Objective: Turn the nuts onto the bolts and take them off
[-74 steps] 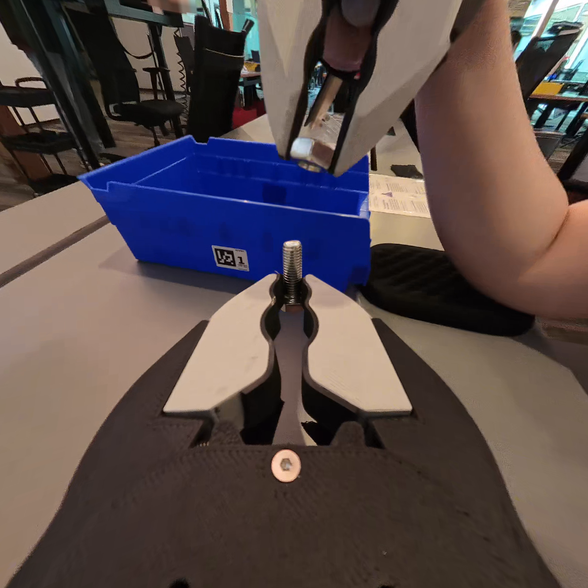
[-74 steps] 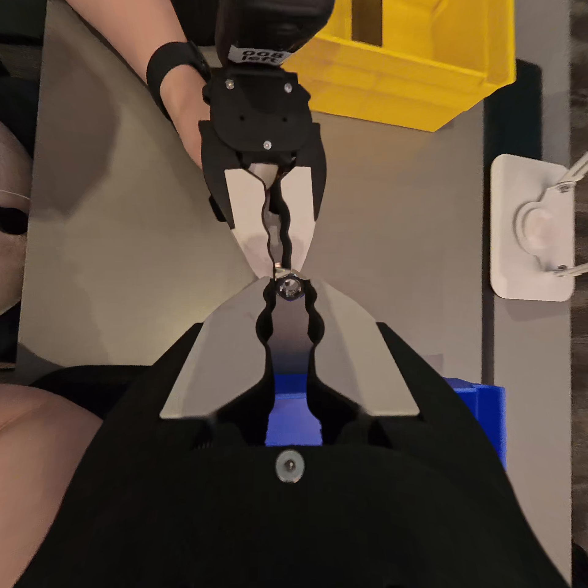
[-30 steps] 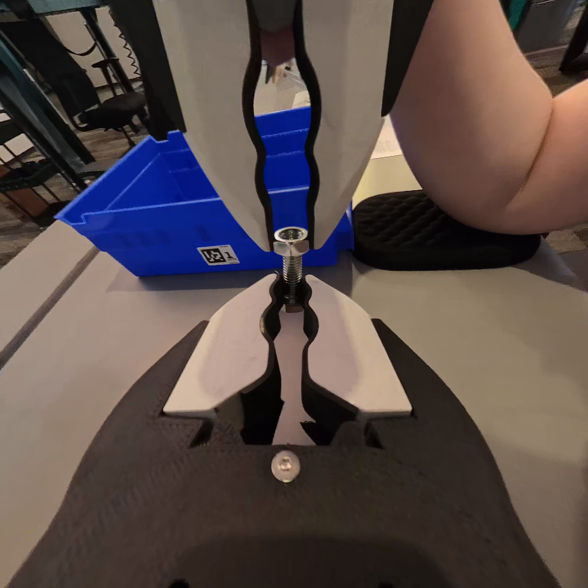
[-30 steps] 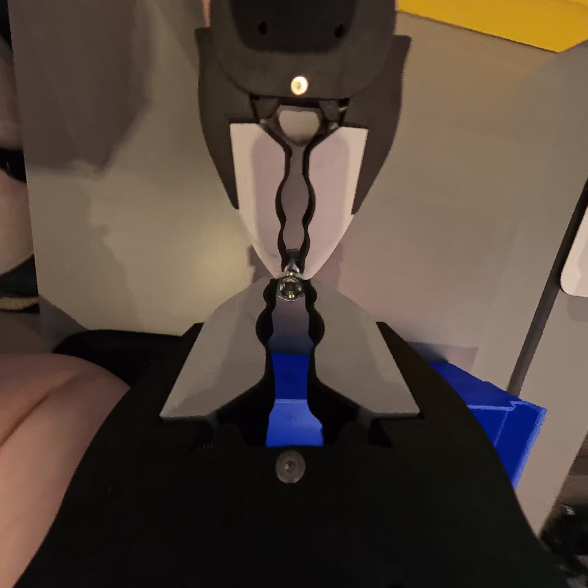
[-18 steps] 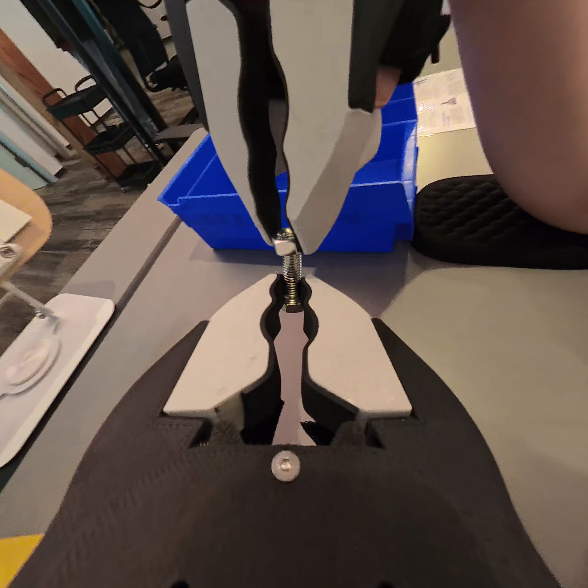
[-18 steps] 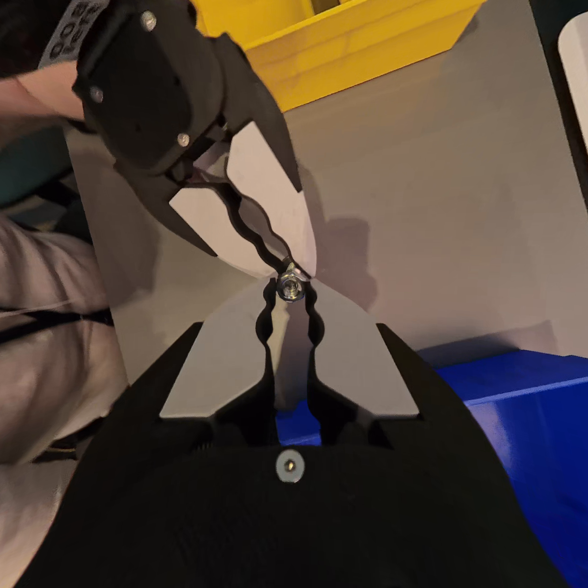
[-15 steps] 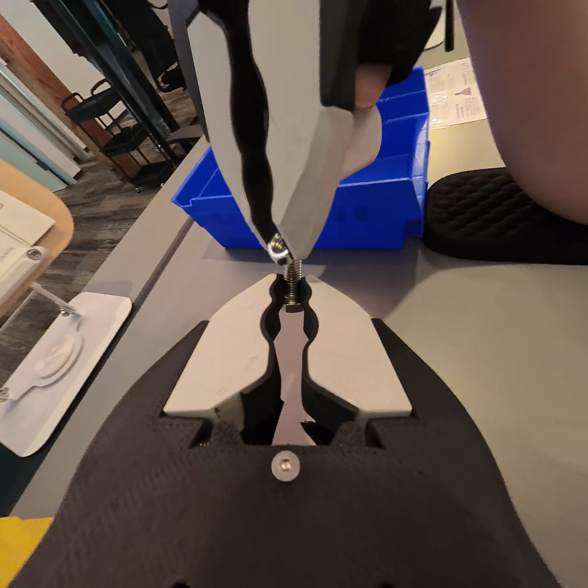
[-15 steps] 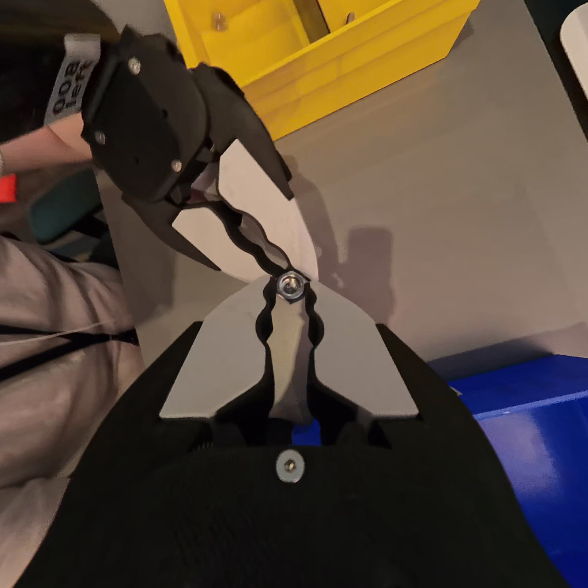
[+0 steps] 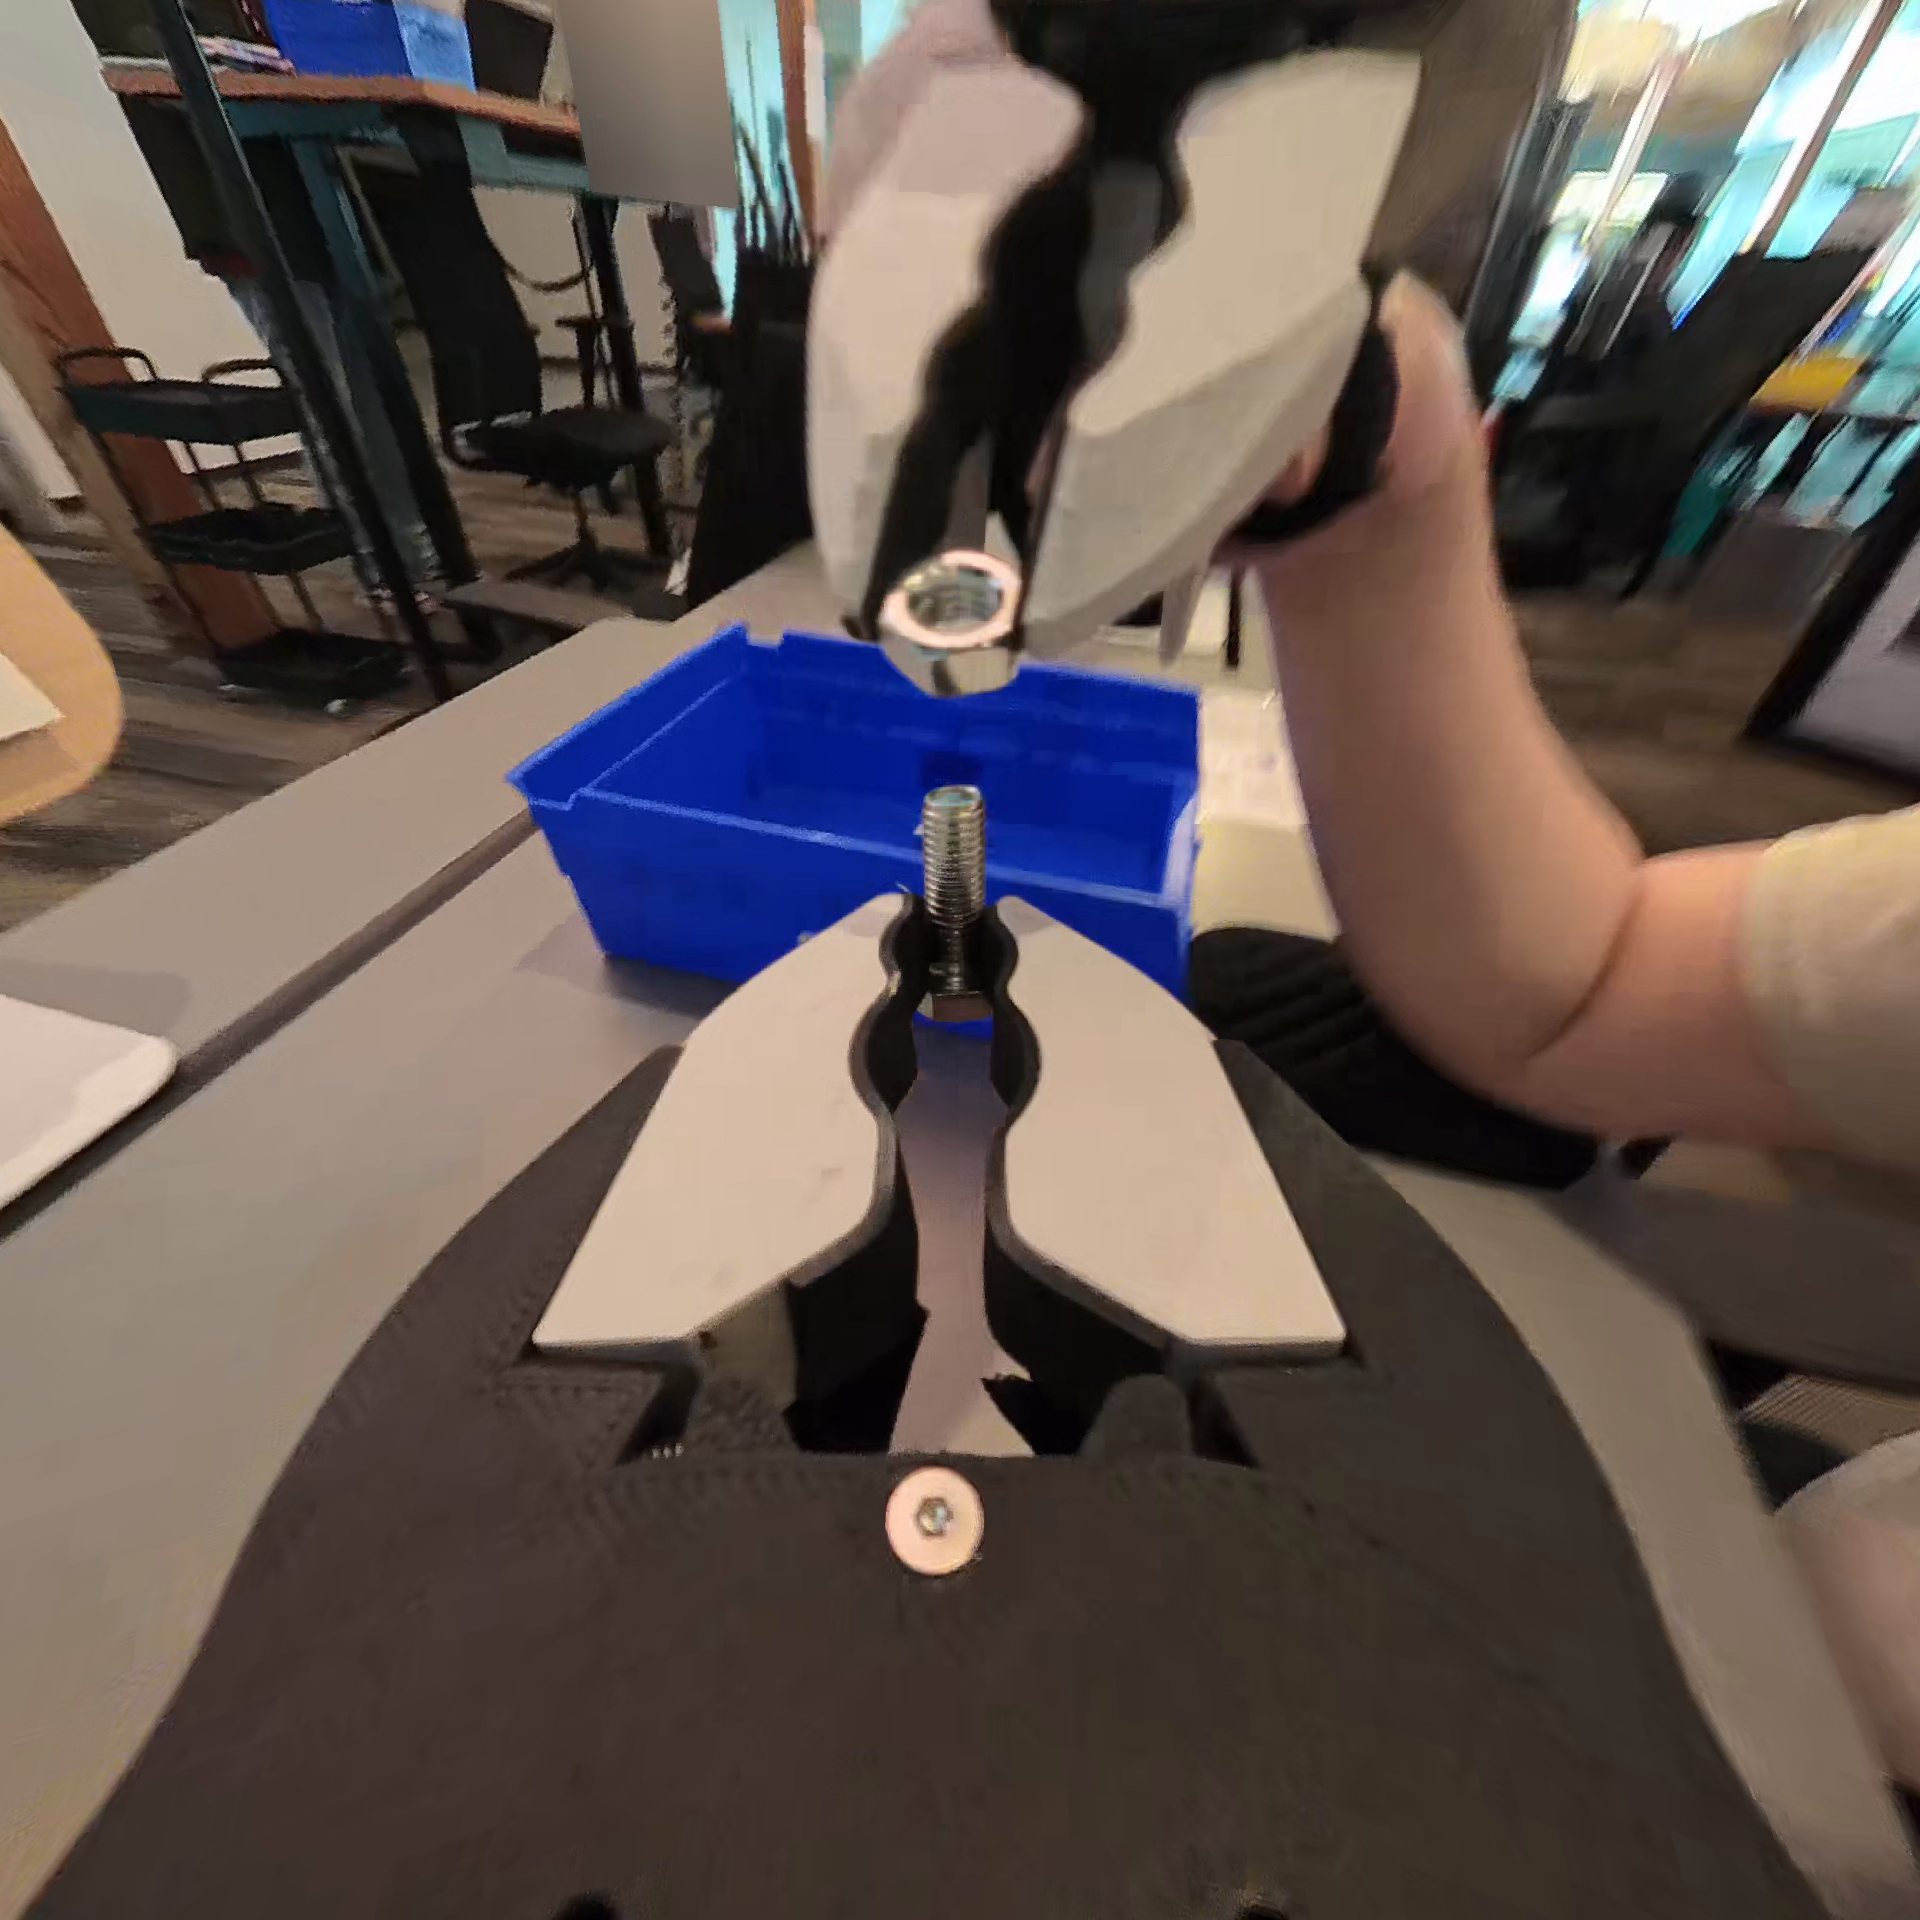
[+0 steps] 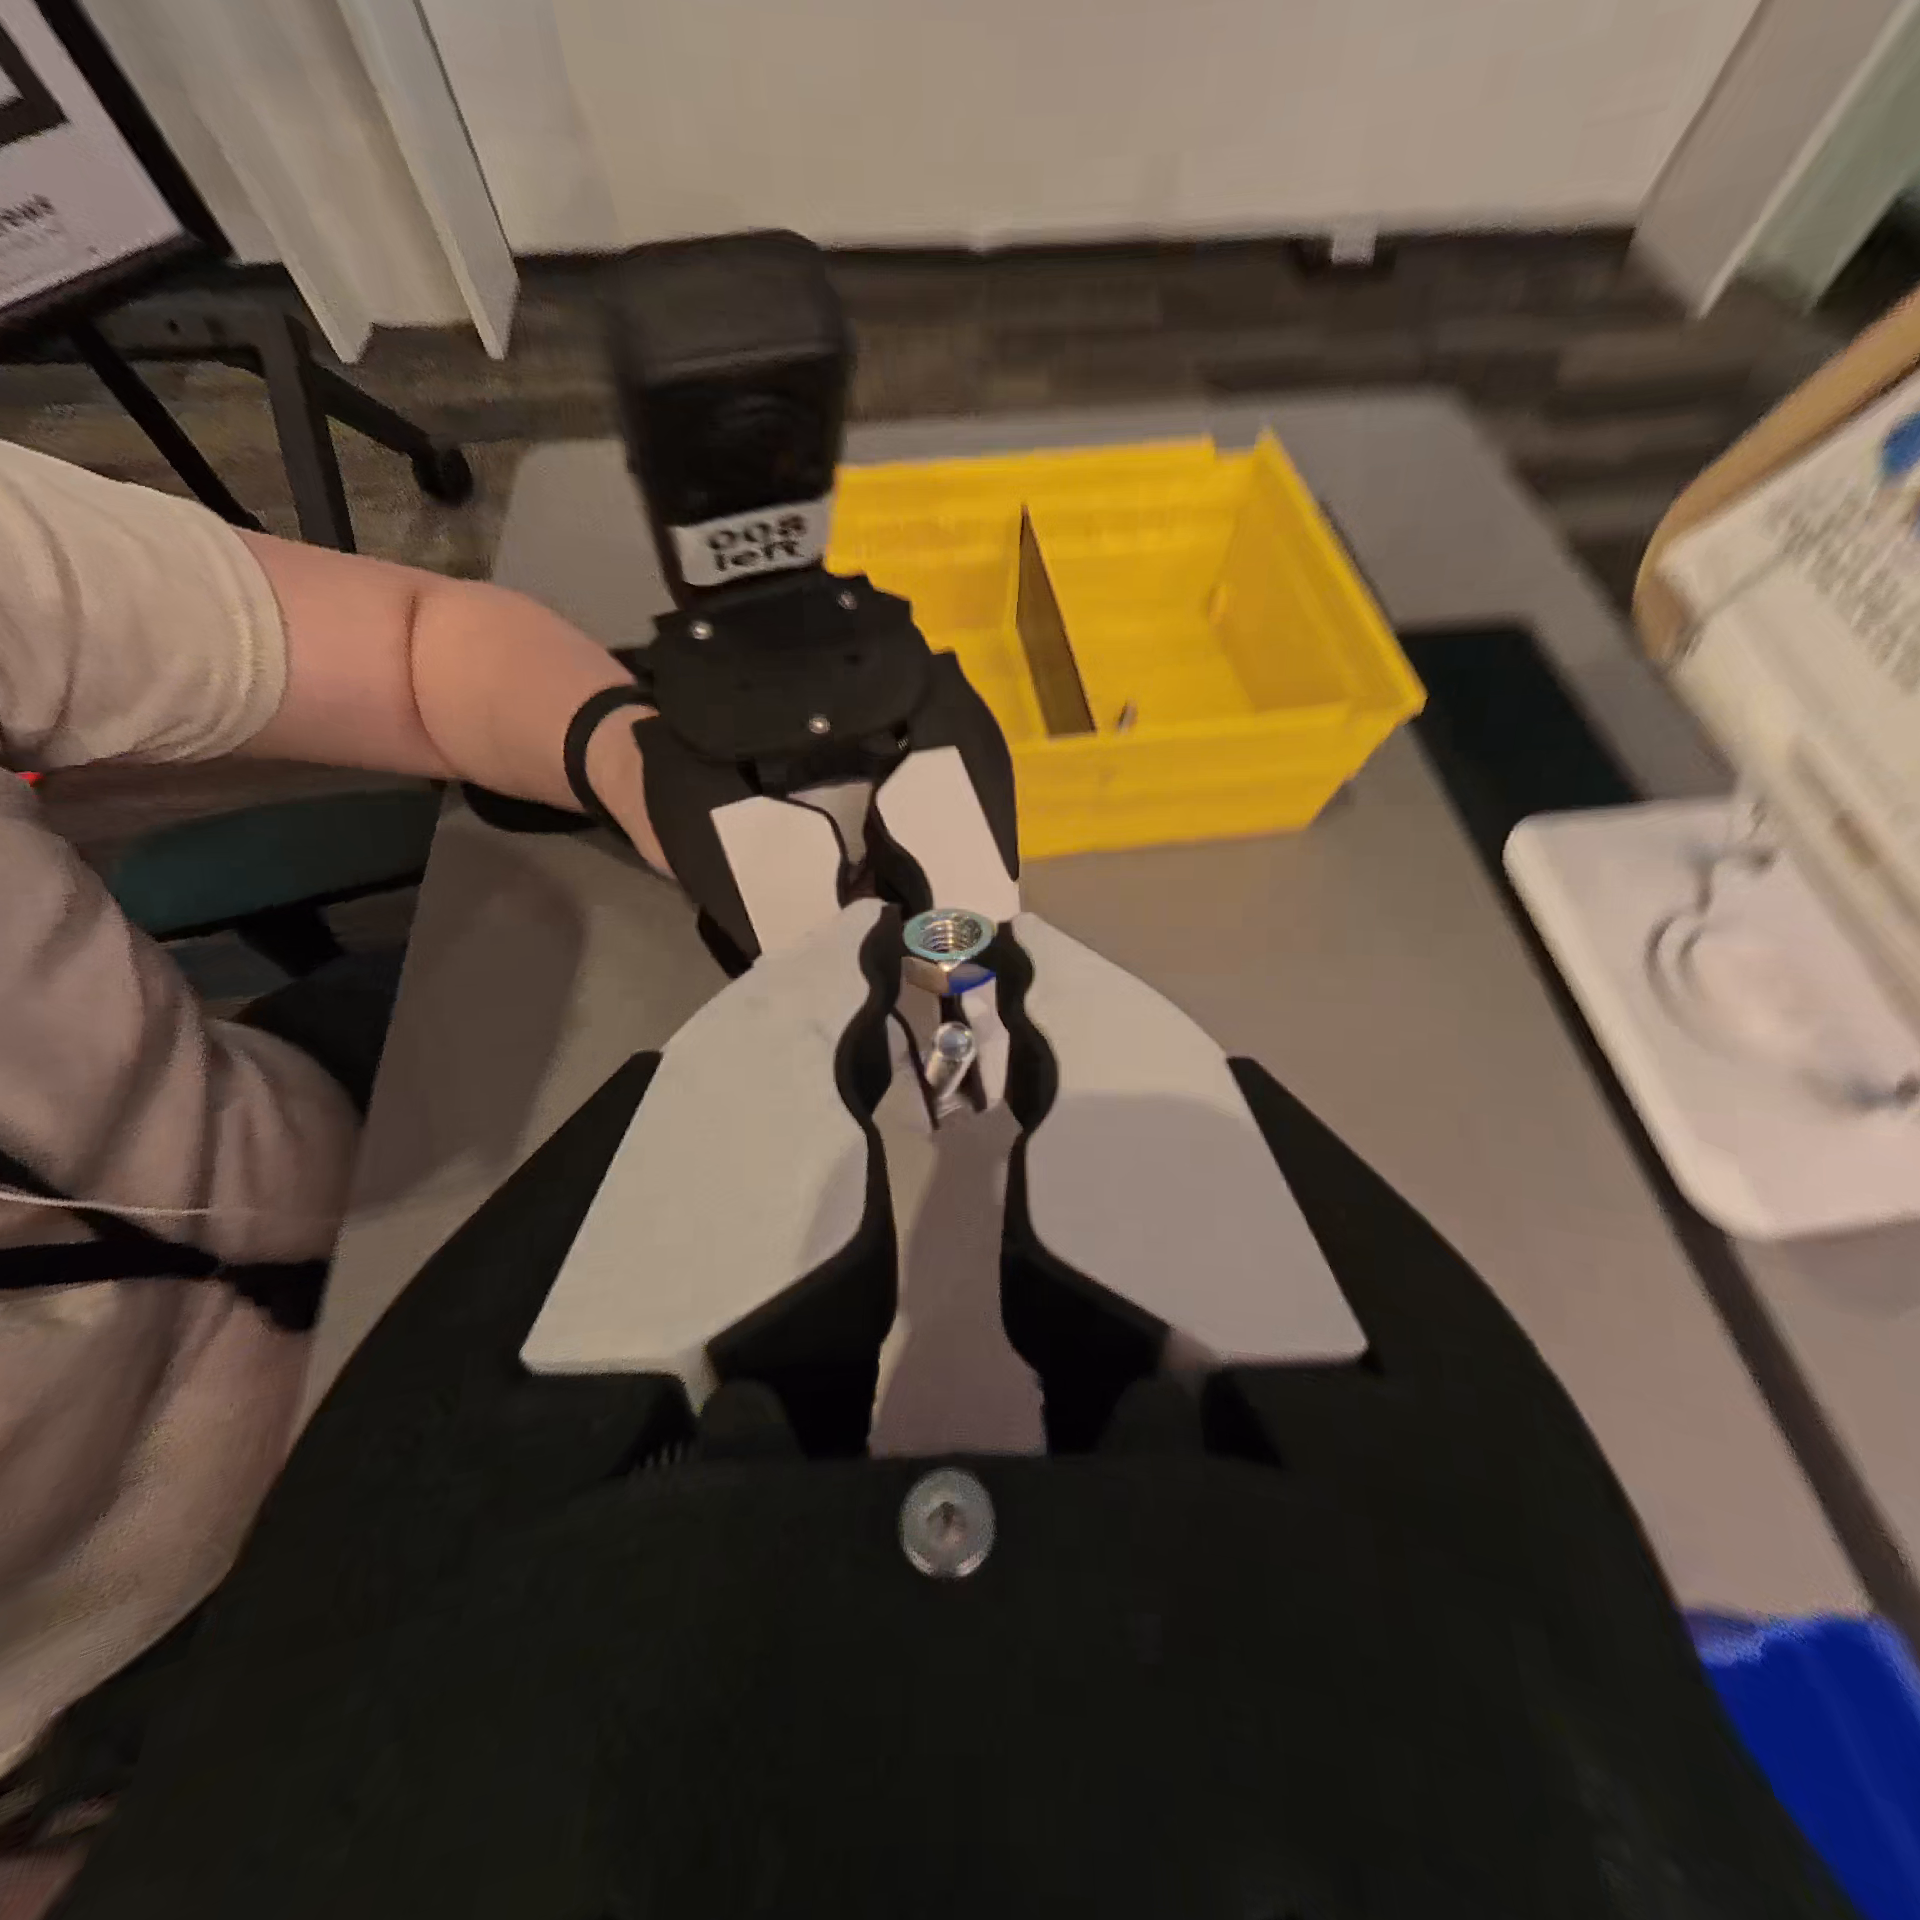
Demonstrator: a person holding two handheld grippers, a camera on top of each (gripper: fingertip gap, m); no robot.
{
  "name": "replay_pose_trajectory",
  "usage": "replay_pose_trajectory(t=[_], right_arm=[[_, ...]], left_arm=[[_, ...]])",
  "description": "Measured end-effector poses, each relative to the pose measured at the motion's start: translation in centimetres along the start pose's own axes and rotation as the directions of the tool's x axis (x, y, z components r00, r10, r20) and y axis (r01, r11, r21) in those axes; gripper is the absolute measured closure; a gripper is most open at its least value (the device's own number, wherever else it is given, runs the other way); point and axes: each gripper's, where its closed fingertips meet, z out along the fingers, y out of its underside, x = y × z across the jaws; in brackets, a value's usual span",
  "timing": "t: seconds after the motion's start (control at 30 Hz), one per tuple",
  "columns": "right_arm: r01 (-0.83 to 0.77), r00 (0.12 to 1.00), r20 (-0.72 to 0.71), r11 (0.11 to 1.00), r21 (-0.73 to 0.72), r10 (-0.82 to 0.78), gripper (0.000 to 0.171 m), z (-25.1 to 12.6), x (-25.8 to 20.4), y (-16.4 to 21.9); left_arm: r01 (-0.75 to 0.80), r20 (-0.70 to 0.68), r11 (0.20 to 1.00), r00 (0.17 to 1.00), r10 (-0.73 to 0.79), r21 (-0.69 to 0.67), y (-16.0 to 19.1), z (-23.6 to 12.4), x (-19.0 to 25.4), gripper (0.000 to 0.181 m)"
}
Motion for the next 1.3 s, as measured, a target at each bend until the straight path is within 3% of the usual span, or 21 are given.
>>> replay_pose_trajectory(t=[0.1, 0.23, 0.7, 0.87, 1.03, 1.3], right_arm=[[0.035, 0.999, 0.027, 0.993, 0.115, -0.038, 0.153, -0.2, -0.1, -1.5], [0.036, 0.995, 0.082, 0.977, 0.208, -0.055, 0.153, 0.3, -0.4, -2.5], [0.011, 0.959, 0.272, 0.964, 0.264, -0.086, 0.153, 0.1, -2.4, -2.5], [-0.016, 0.867, 0.477, 0.950, 0.313, -0.143, 0.153, -1.1, -4.9, -2.3], [0.000, 0.737, 0.638, 0.944, 0.330, -0.223, 0.153, -1.9, -8.3, -1.9], [-0.023, 0.582, 0.787, 0.963, 0.269, -0.206, 0.153, -2.1, -11.0, -0.9]], left_arm=[[0.117, -0.053, 0.986, 0.992, -0.112, 0.117, -2.2, -1.4, -0.2, 0.172], [0.075, -0.032, 0.986, 0.997, -0.071, 0.148, -3.3, -2.1, -0.2, 0.172], [0.018, -0.129, 0.985, 0.992, 0.005, 0.174, -4.4, -2.6, 1.9, 0.172], [-0.011, -0.288, 0.986, 0.956, 0.060, 0.168, -4.4, -2.7, 4.7, 0.172], [-0.012, -0.504, 0.988, 0.859, 0.089, 0.155, -4.0, -3.3, 8.4, 0.172], [-0.092, -0.613, 0.990, 0.778, 0.141, 0.111, -2.8, -3.9, 10.9, 0.172]])
